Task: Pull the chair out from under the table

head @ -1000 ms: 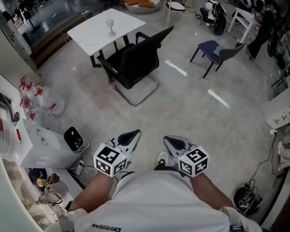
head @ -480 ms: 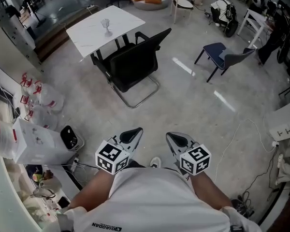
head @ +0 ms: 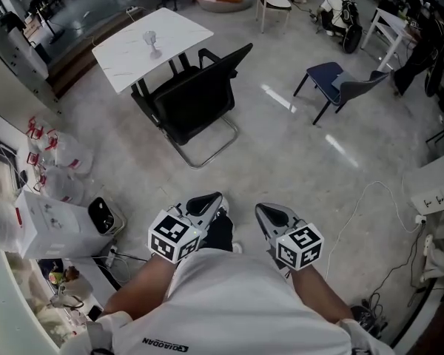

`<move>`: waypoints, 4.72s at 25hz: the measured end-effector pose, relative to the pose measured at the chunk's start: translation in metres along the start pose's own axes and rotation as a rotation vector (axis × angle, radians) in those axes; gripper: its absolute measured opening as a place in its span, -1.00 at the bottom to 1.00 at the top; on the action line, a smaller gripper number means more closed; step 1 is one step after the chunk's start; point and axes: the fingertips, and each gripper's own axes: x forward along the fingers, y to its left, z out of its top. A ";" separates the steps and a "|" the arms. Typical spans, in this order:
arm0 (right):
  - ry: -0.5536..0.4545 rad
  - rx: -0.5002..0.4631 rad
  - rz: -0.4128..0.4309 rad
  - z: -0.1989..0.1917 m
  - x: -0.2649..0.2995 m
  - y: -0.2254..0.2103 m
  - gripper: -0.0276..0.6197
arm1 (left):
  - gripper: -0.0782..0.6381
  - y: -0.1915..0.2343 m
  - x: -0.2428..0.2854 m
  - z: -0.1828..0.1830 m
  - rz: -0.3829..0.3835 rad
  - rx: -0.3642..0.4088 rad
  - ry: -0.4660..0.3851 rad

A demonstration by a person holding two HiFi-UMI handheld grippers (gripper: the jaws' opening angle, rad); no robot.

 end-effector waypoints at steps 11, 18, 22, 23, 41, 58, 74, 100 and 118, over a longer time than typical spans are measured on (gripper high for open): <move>0.012 -0.003 -0.033 0.030 0.030 -0.071 -0.90 | -0.76 0.050 0.070 0.043 -0.022 0.015 -0.034; 0.053 -0.036 -0.001 0.075 0.092 -0.117 -0.90 | -0.76 0.121 0.111 0.075 0.015 0.001 -0.037; 0.065 -0.064 0.013 0.117 0.130 -0.150 -0.90 | -0.76 0.167 0.145 0.109 0.028 0.005 -0.058; 0.068 -0.067 0.015 0.127 0.141 -0.158 -0.90 | -0.76 0.179 0.153 0.119 0.029 0.010 -0.065; -0.019 -0.139 0.110 0.271 0.268 -0.237 -0.90 | -0.76 0.311 0.201 0.198 0.121 0.012 -0.139; 0.051 -0.355 0.577 0.356 0.369 -0.255 -0.90 | -0.76 0.384 0.220 0.240 0.550 -0.056 -0.233; 0.073 -0.380 0.741 0.377 0.394 -0.273 -0.90 | -0.76 0.386 0.212 0.230 0.825 -0.084 -0.165; 0.033 -0.374 0.677 0.362 0.372 -0.222 -0.90 | -0.76 0.371 0.136 0.202 0.825 -0.149 -0.246; 0.028 -0.360 0.642 0.359 0.369 -0.231 -0.81 | -0.67 0.373 0.144 0.202 0.800 -0.125 -0.203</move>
